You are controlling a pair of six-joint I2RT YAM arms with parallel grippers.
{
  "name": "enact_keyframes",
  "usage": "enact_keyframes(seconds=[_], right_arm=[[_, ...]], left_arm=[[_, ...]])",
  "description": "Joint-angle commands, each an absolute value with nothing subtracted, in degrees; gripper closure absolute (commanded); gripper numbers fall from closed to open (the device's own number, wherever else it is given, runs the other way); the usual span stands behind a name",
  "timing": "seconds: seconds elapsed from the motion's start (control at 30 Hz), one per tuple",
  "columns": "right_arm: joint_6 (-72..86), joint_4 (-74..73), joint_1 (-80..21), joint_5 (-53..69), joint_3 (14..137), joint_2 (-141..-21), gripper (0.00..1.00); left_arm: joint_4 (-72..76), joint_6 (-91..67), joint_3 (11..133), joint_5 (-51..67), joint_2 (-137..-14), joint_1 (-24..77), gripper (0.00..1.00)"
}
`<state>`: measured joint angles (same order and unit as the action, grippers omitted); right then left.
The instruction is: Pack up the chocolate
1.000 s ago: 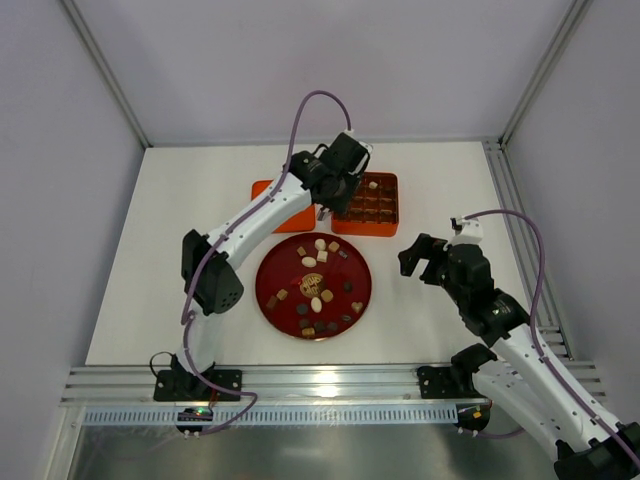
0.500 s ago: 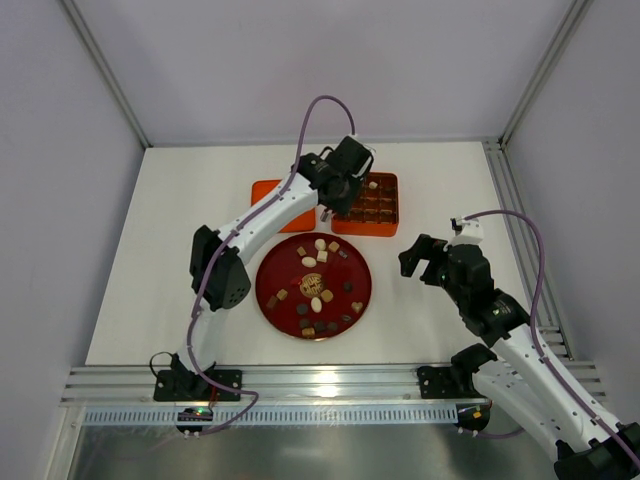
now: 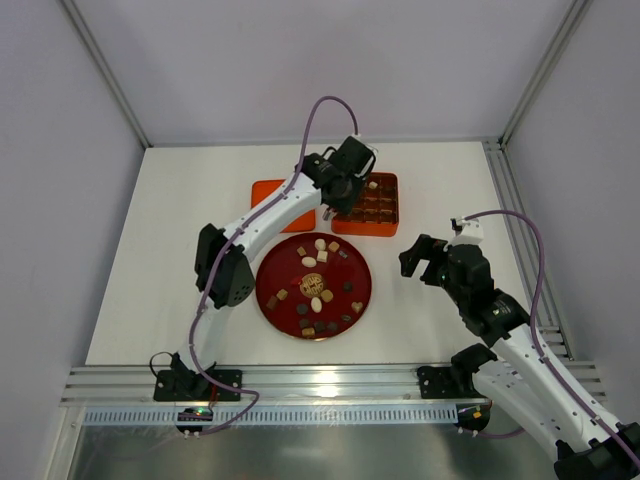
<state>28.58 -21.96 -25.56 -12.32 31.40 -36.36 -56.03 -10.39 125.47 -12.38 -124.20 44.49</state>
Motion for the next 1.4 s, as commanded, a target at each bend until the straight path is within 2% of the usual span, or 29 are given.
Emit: enact_keyframes(seconds=[0.0, 1.07, 1.37], right_arm=[[27.77, -20.92, -25.75, -13.36, 33.13, -35.6, 0.0], [27.16, -21.36, -25.75, -13.97, 34.1, -35.77, 0.0], [26.89, -21.18, -25.75, -14.15, 34.19, -35.68, 0.0]], left_arm=[[-53.61, -9.93, 127.62, -11.95, -124.54, 44.12, 0.66], [-53.09, -9.76, 127.88, -10.54, -124.1, 43.51, 0.6], [-50.72, -11.34, 123.41, -10.63, -114.37, 41.49, 0.6]])
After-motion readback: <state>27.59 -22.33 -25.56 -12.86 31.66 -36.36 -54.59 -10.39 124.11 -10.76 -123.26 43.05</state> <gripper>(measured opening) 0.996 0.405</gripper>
